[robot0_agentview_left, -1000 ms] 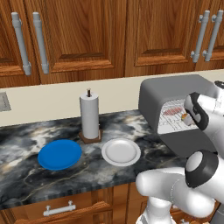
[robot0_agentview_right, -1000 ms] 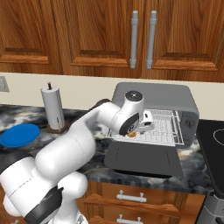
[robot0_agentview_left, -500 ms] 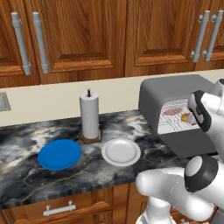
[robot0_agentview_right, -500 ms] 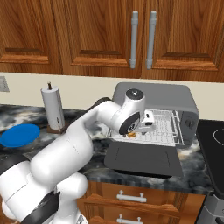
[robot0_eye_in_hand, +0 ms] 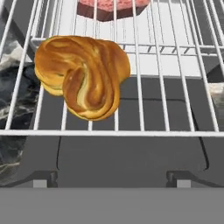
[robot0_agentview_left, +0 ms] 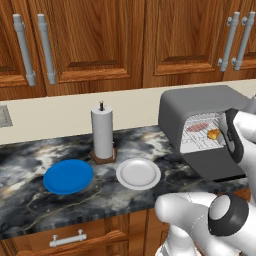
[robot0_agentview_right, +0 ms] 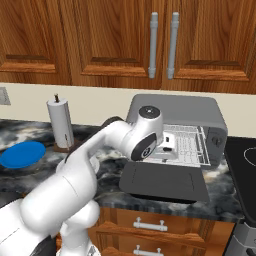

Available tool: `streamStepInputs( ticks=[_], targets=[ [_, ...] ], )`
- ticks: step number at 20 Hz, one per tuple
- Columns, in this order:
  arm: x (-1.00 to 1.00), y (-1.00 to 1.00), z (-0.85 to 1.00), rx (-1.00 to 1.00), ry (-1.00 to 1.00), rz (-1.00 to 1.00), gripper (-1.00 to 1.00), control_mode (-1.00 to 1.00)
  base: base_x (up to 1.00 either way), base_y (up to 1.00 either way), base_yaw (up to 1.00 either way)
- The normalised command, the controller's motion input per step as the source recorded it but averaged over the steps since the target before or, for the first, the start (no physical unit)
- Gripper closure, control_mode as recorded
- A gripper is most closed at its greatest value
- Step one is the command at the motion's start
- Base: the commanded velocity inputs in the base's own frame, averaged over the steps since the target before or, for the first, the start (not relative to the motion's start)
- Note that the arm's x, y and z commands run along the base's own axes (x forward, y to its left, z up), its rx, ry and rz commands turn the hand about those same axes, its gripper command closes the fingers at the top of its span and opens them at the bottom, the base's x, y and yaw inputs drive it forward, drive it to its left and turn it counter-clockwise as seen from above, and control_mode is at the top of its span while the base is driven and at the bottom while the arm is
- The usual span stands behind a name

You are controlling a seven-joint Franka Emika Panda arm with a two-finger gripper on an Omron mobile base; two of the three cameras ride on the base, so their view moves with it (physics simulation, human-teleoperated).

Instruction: Open the toaster oven door. Place the bread on the top rack in the toaster oven and place the steak on the bottom rack.

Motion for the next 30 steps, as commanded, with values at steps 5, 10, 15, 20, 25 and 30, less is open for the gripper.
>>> streamStepInputs(
  ticks=[5,10,15,20,25,30],
  targets=[
    [-0.25,0.00,-0.11,0.02,0.04,-0.16,-1.00,-1.00,0.00,0.00,0.00],
    [-0.18,0.00,-0.18,0.02,0.07,-0.19,-1.00,-1.00,0.00,0.00,0.00],
    [-0.07,0.00,-0.18,0.06,0.03,-0.14,-1.00,-1.00,0.00,0.00,0.00],
    [0.01,0.00,-0.22,0.08,0.03,-0.01,-1.00,-1.00,0.00,0.00,0.00],
    [0.27,0.00,-0.24,0.07,0.08,0.00,-1.00,-1.00,0.00,0.00,0.00],
    [0.30,-0.04,-0.22,0.05,0.08,0.00,-1.00,-1.00,0.00,0.00,0.00]
  ],
)
